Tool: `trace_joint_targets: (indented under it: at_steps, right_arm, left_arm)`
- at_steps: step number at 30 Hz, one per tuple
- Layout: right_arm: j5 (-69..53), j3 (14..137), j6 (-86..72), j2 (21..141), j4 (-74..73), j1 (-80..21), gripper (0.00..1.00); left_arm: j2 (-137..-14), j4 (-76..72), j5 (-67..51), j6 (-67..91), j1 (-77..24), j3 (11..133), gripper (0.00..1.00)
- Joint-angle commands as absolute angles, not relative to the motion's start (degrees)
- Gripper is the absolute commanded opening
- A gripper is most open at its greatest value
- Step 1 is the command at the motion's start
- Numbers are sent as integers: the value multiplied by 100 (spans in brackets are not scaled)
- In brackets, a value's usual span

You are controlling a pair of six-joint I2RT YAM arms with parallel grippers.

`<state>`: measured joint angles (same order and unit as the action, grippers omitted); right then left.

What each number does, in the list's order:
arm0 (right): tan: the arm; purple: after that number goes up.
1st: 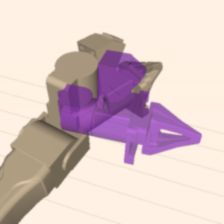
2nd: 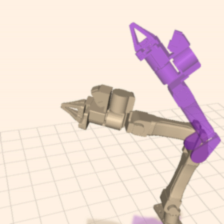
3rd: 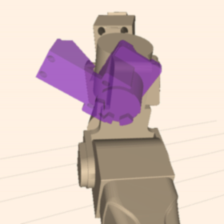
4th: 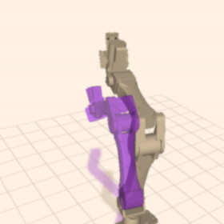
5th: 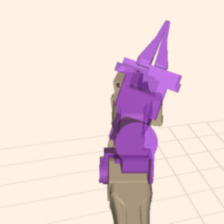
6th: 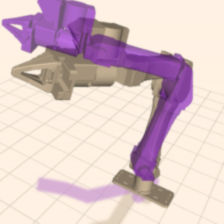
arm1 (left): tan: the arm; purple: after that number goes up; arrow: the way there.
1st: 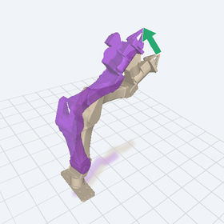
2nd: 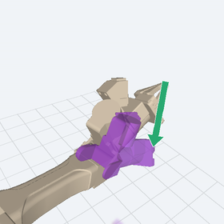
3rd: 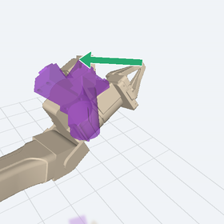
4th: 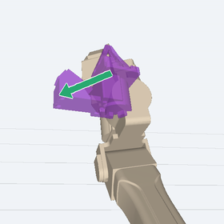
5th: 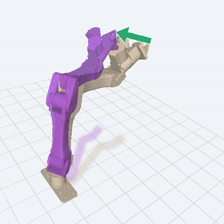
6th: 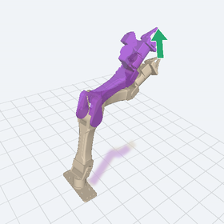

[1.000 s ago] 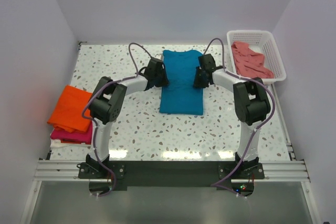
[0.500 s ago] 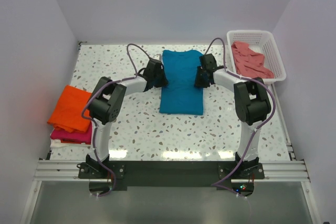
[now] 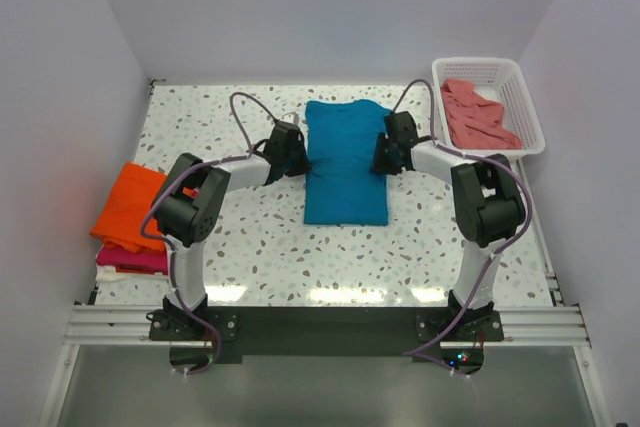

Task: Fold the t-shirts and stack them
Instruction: Fold the tshirt

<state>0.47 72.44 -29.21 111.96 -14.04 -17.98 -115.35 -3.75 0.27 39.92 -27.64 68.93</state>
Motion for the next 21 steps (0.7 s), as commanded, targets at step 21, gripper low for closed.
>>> trace_joint_targets:
  at_steps: [21]
  right_arm:
    - [-158,7523,-2865,10468,-1924,-1670,45]
  left_arm:
    - [-10732,-712,-141,3612,-2646,6724,21]
